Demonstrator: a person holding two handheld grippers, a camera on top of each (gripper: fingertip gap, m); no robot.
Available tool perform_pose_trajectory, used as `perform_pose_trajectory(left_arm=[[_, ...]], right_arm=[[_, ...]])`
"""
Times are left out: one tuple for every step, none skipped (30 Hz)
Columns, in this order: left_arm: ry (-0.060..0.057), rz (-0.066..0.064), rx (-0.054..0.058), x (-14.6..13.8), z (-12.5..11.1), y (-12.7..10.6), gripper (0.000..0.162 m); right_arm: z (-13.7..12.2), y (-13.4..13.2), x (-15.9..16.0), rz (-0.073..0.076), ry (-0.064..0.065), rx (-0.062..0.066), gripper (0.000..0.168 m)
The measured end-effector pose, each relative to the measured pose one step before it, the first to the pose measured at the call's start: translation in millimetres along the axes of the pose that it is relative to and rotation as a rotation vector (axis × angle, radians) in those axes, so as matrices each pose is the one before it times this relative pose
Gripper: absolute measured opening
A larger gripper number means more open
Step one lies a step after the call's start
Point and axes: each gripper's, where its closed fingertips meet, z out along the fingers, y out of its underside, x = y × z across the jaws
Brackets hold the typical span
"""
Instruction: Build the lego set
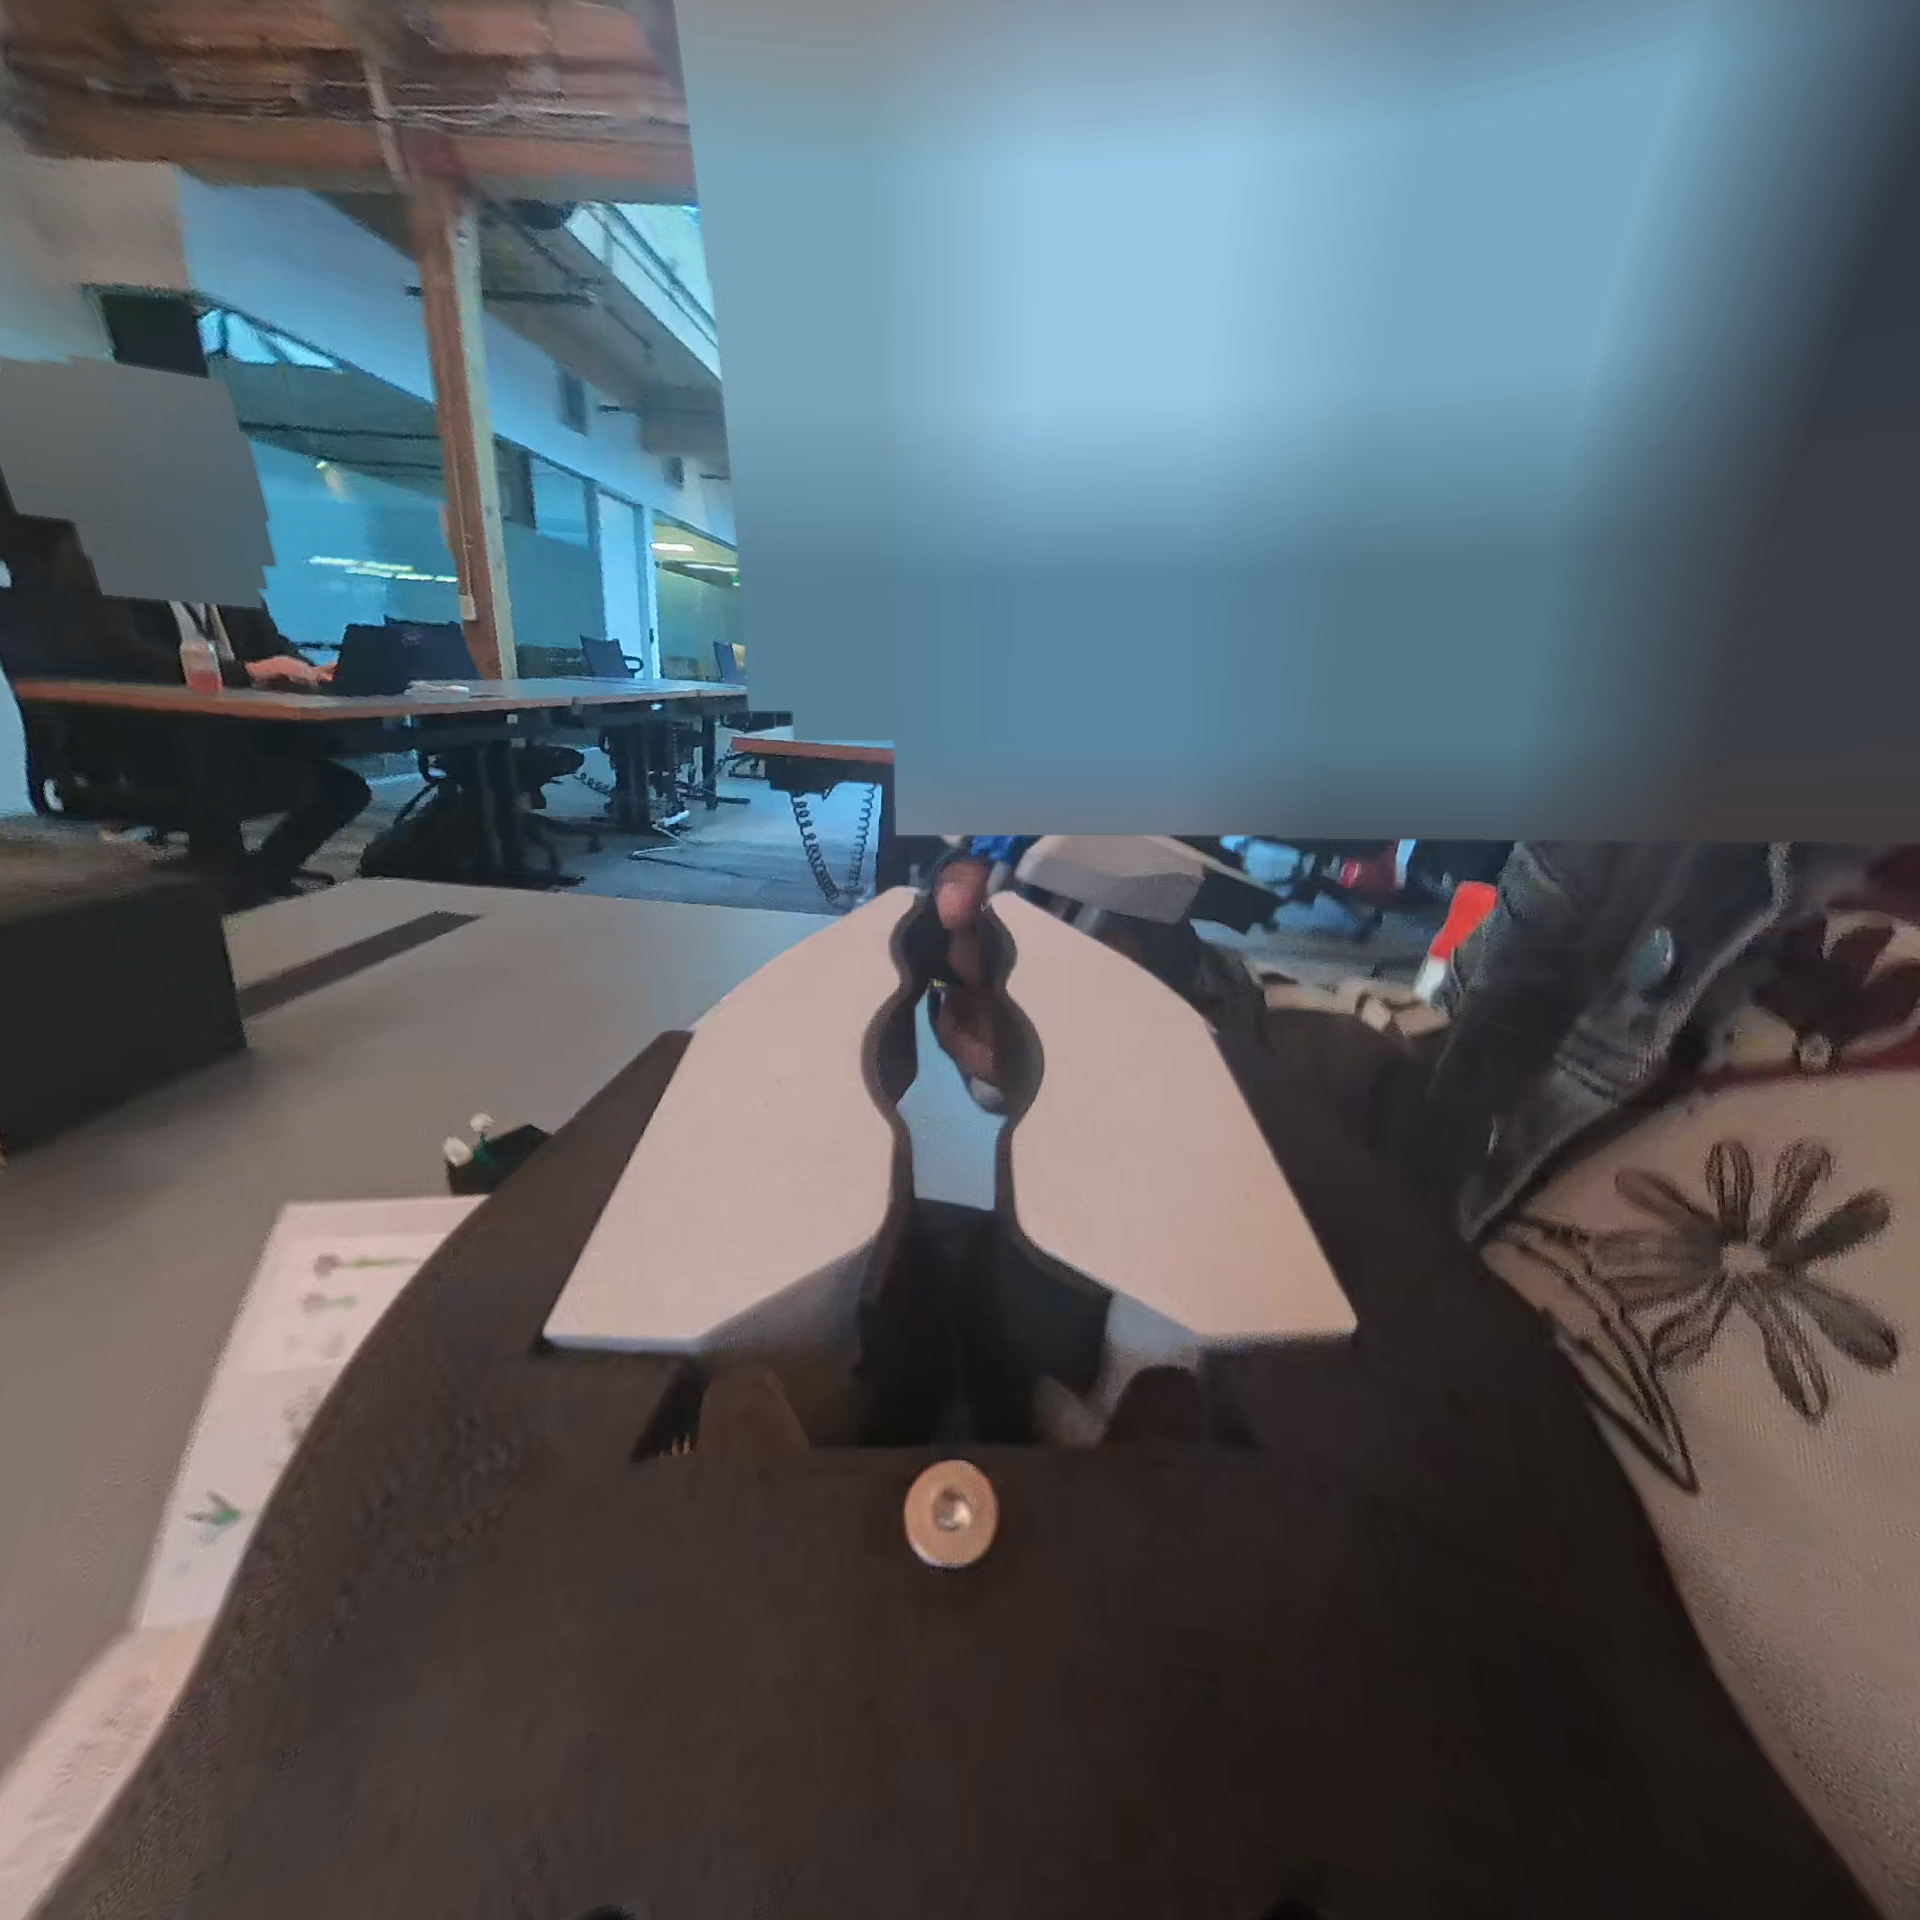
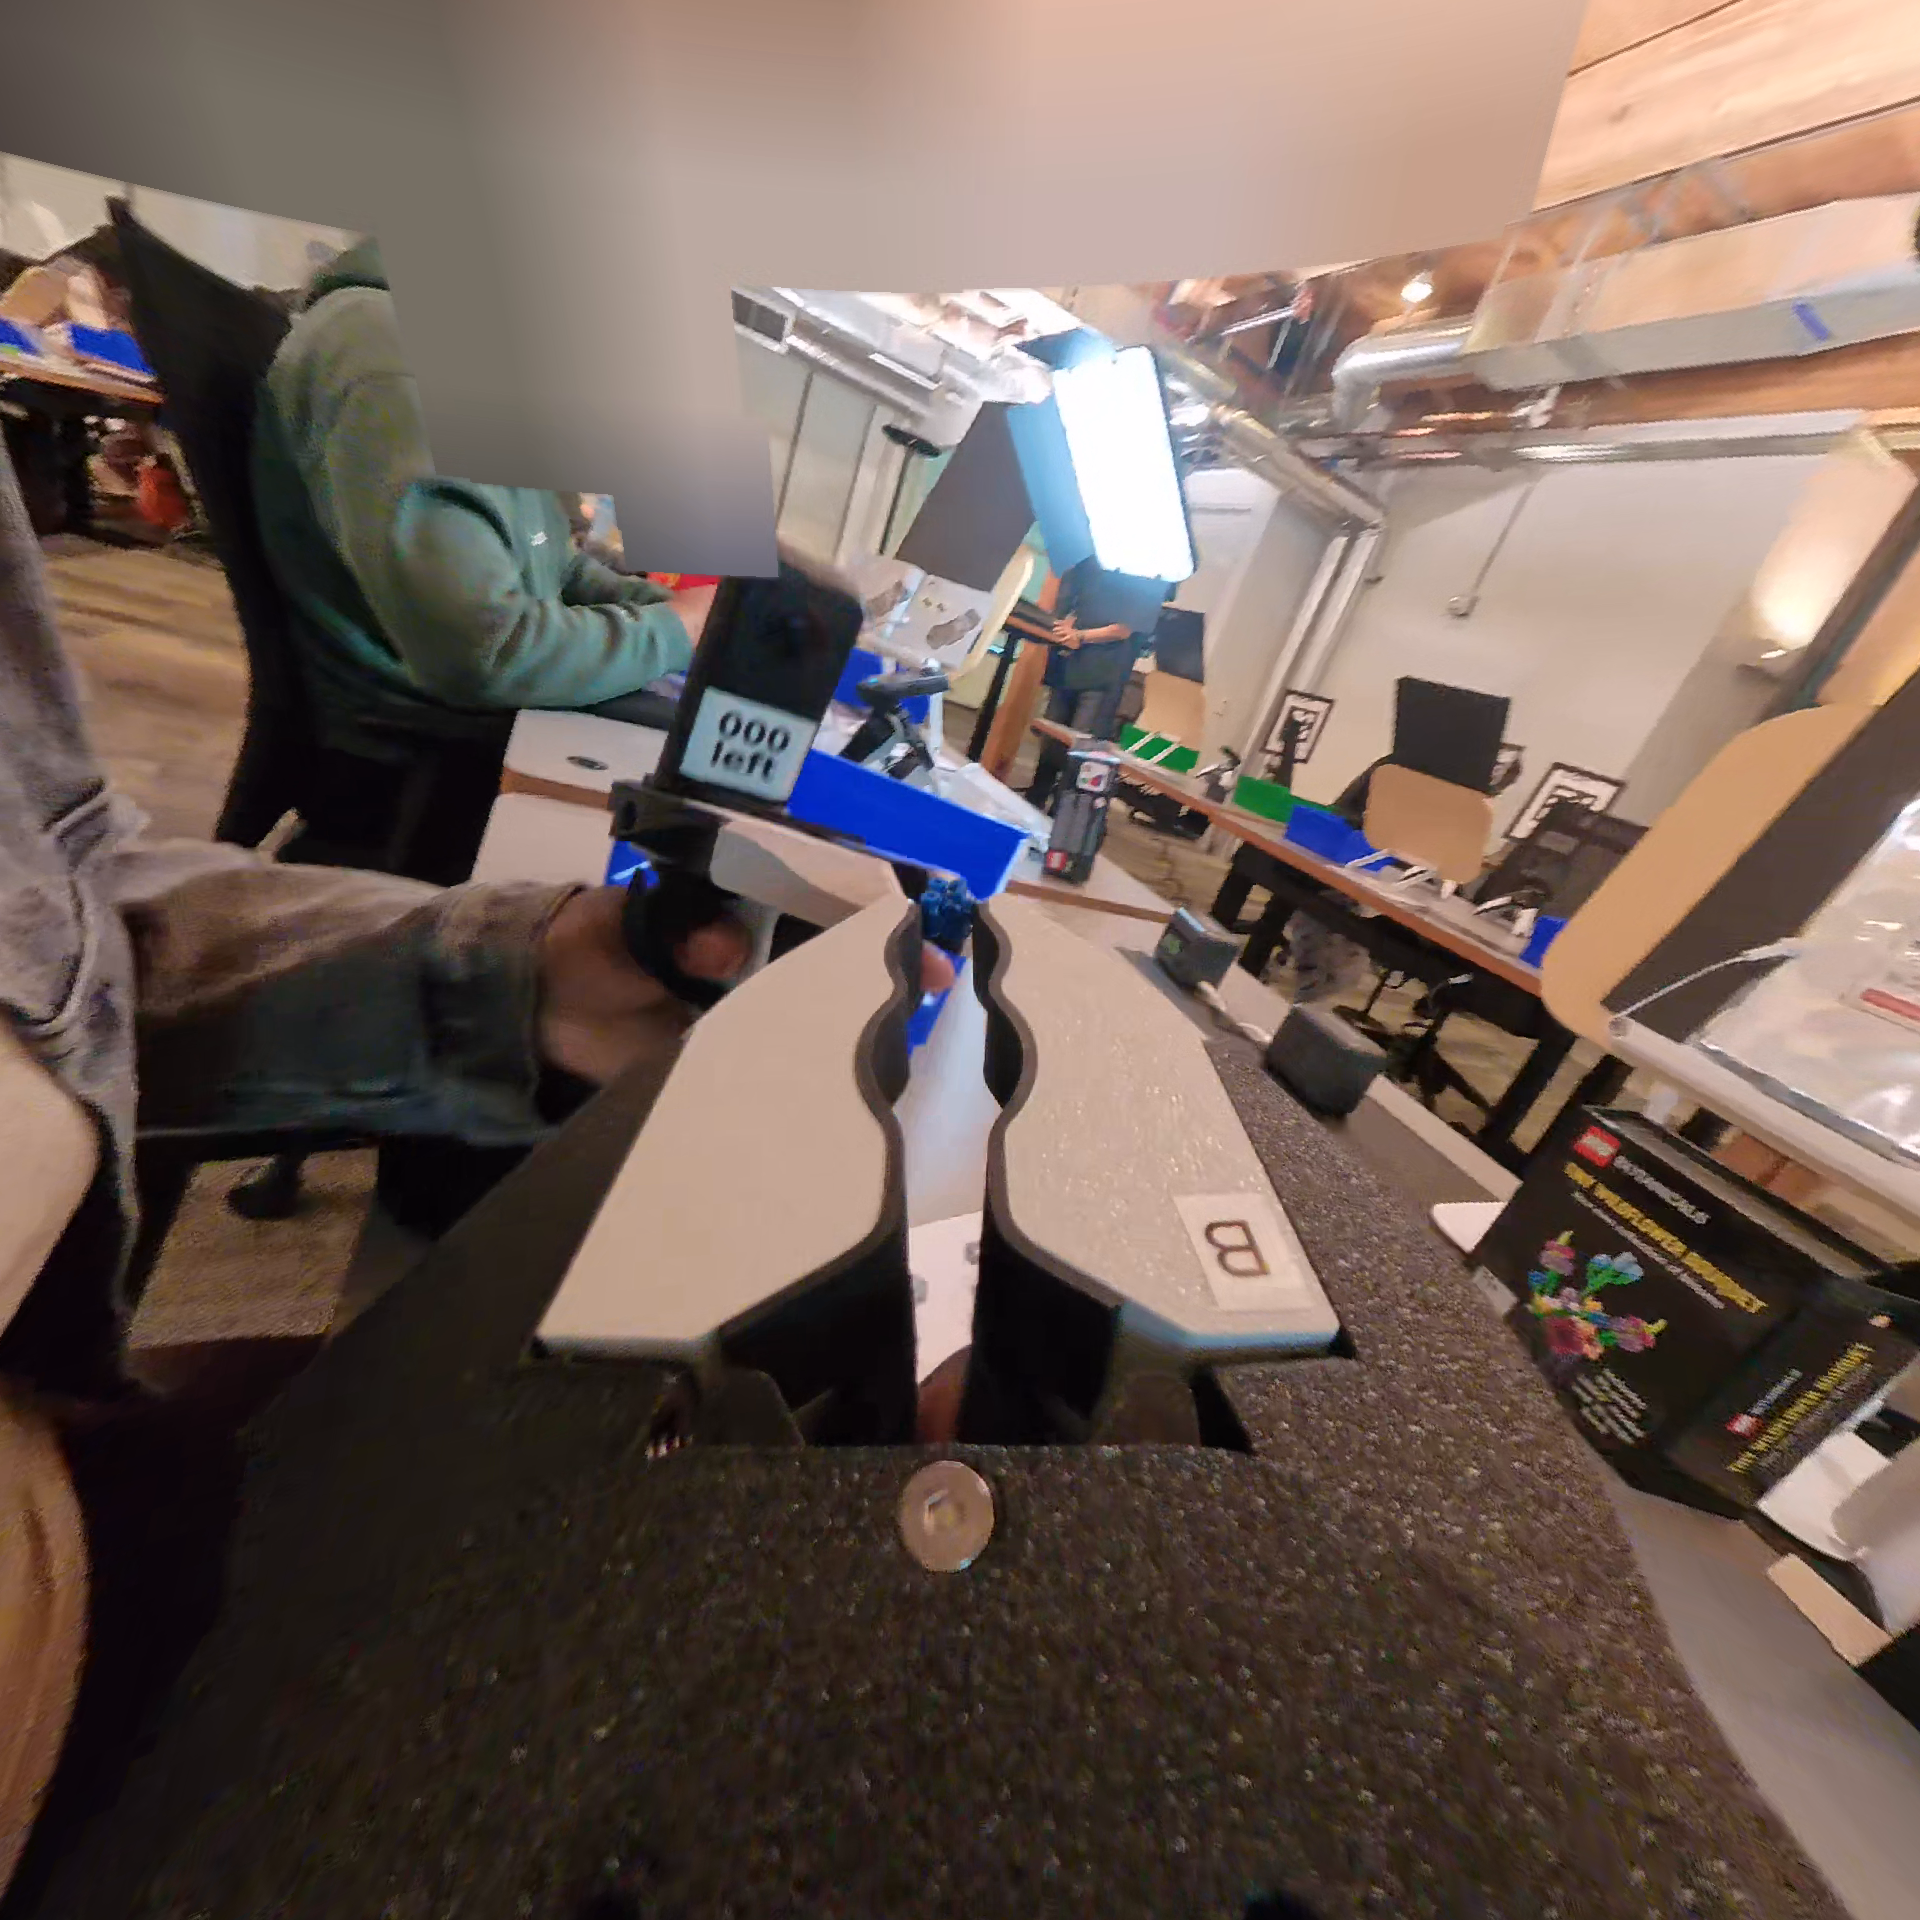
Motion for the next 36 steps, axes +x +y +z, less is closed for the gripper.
perform_pose_trajectory(left_arm=[[0.0167, 0.0439, -0.019, 2.64, -0.43, -2.16, 0.01], [0.0122, 0.0314, -0.0246, 1.24, -0.15, -0.94, 0.01], [0.0155, 0.0297, -0.034, 1.62, 0.39, 0.86, 0.01], [0.0126, 0.0308, -0.0359, 1.58, 0.9, 1.55, 0.01], [0.0047, 0.0281, -0.0338, 0.5, 1.34, 1.85, 0.01], [0.0057, 0.0254, -0.0254, 0.9, 1.45, 0.94, 0.011], [0.0032, 0.0187, -0.0108, 0.56, 1.46, -0.67, 0.011], [-0.0074, 0.011, -0.0034, -1.3, 1.18, -1.17, 0.011], [-0.0019, 0.0086, -0.0039, -0.88, 0.63, -0.66, 0.01], [0.0046, 0.0056, -0.0017, -0.14, 0.17, -0.52, 0.01], [0.0022, 0.0006, -0.0027, -0.3, 0.11, -0.25, 0.009], [0.0097, 0.0018, -0.0075, 1.15, 0.36, 0.61, 0.007], [0.0028, 0.0034, -0.0063, 0.59, 0.28, 0.36, 0.006], [-0.0005, 0.0045, -0.0045, 0.35, 0.25, 0.16, 0.005], [0.0027, 0.0024, -0.0036, 1.03, 0.26, 0.21, 0.005], [-0.0011, -0.0013, -0.0019, 0.32, 0.11, 0.18, 0.004], [-0.0012, -0.0014, -0.0015, 0.46, 0.07, 0.4, 0.004], [-0.0018, 0.0001, -0.001, 0.36, -0.17, 0.42, 0.003], [-0.0036, -0.002, -0.0006, 0.07, -0.26, 0.3, 0.003], [-0.0032, -0.004, -0.0016, -0.08, -0.34, 0.59, 0.002], [-0.0028, -0.0037, 0.0011, 0.06, -0.43, 0.43, 0.002], [-0.006, -0.0057, 0.0036, -0.31, -0.43, 0.21, 0.002], [-0.0073, -0.005, 0.0062, -0.46, -0.31, -0.14, 0.002], [-0.0079, -0.0042, 0.0046, -0.53, -0.34, 0.16, 0.002], [-0.0099, -0.0033, 0.0026, -0.75, -0.33, 0.41, 0.002], [-0.0064, -0.0034, 0.0017, -0.33, -0.25, 0.54, 0.001], [-0.0045, -0.0068, 0.0005, -0.25, -0.19, 0.65, 0.002], [-0.0034, -0.0088, 0.0017, -0.35, -0.32, 0.54, 0.002], [0.0004, -0.0076, 0.0028, -0.01, -0.33, 0.4, 0.002], [0.0021, -0.0084, 0.0025, -0.01, -0.4, 0.46, 0.002], [0.0021, -0.0063, 0.0042, 0.26, -0.34, 0.08, 0.002], [0.001, -0.002, 0.0035, 0.43, -0.21, 0.2, 0.002], [-0.0028, -0.001, 0.0002, -0.02, 0.09, 0.55, 0.002], [-0.0042, -0.0008, -0.0013, -0.02, 0.08, 0.83, 0.002], [-0.004, -0.002, -0.0018, 0.02, 0.1, 0.91, 0.002], [-0.0034, -0.0056, -0.0003, -0.07, 0.13, 0.76, 0.002]], right_arm=[[-0.75, 0.3, -1.22, 0.0021, -0.0171, -0.0078, 0.009], [-0.77, 0.36, -1.01, 0.0006, -0.0153, -0.0077, 0.009], [-0.6, 0.59, -0.43, 0.003, -0.0112, -0.0086, 0.009], [-0.4, 0.64, -0.68, 0.0056, -0.0125, -0.0077, 0.009], [-0.28, 0.53, -0.85, 0.0075, -0.0143, -0.0064, 0.009], [-0.07, 0.73, -0.75, 0.0095, -0.0133, -0.0067, 0.009], [0.16, 1.1, -1.2, 0.0075, -0.0155, -0.0077, 0.008], [0.41, 1.11, -1.22, 0.0044, -0.0135, -0.0089, 0.008], [0.4, 1.04, -0.69, 0.0029, -0.0085, -0.0082, 0.008], [-0.01, 0.57, 0.26, 0.0038, -0.0025, -0.0045, 0.008], [-0.11, 0.12, 0.09, 0.0047, -0.0042, -0.0011, 0.008], [0.05, 0.2, 0.03, 0.0054, -0.0046, -0.0015, 0.008], [-0.13, 0.2, -0.11, 0.003, -0.0032, -0.0012, 0.008], [-0.13, 0.19, -0.13, 0.0036, -0.0037, -0.0009, 0.008], [-0.12, 0.13, -0.62, 0.0048, -0.0075, -0.0003, 0.008], [-0.1, 0.1, -0.6, 0.0054, -0.0063, -0.0003, 0.008], [0.08, 0.27, -0.09, 0.0025, -0.0016, -0.0022, 0.008], [0.15, 0.41, -0.15, -0.0022, -0.0002, -0.0036, 0.008], [0.4, 0.41, -0.08, -0.0031, 0.0016, -0.004, 0.008], [0.45, 0.6, -0.11, -0.0035, 0.0005, -0.006, 0.008], [0.46, 0.43, -0.3, -0.0042, -0.0011, -0.0064, 0.008], [0.43, 0.35, 0.03, -0.0015, 0.0001, -0.0051, 0.008], [0.57, 0.04, 0.33, 0.0003, 0.0019, -0.0023, 0.008], [0.45, 0.18, 0.33, 0.0013, 0.0011, -0.0014, 0.008], [0.52, 0.51, 0.49, 0.0018, 0.0024, -0.0031, 0.008], [0.45, 0.72, 0.17, 0.0009, 0.0003, -0.0025, 0.008], [0.33, 0.69, 0.05, -0.0004, -0.0007, -0.0034, 0.008], [0.4, 0.7, 0.13, -0.0003, 0.0016, -0.0031, 0.008], [0.36, 0.4, -0.11, -0.0003, -0.0004, -0.0024, 0.008], [0.42, 0.43, -0.24, 0.0023, -0.0016, -0.0021, 0.008], [0.38, 0.14, -0.31, 0.0019, -0.0019, -0.0001, 0.008], [0.15, 0.09, -0.46, -0.0012, -0.0014, 0.0009, 0.007], [0.08, 0.56, -0.18, -0.0009, -0.0003, -0.0023, 0.008], [0.07, 0.76, 0.0, 0.0009, 0.0001, -0.0025, 0.008], [-0.08, 0.84, -0.05, 0.0015, 0.0001, -0.0016, 0.007], [-0.18, 0.73, -0.09, -0.0008, 0.001, 0.0002, 0.008]])
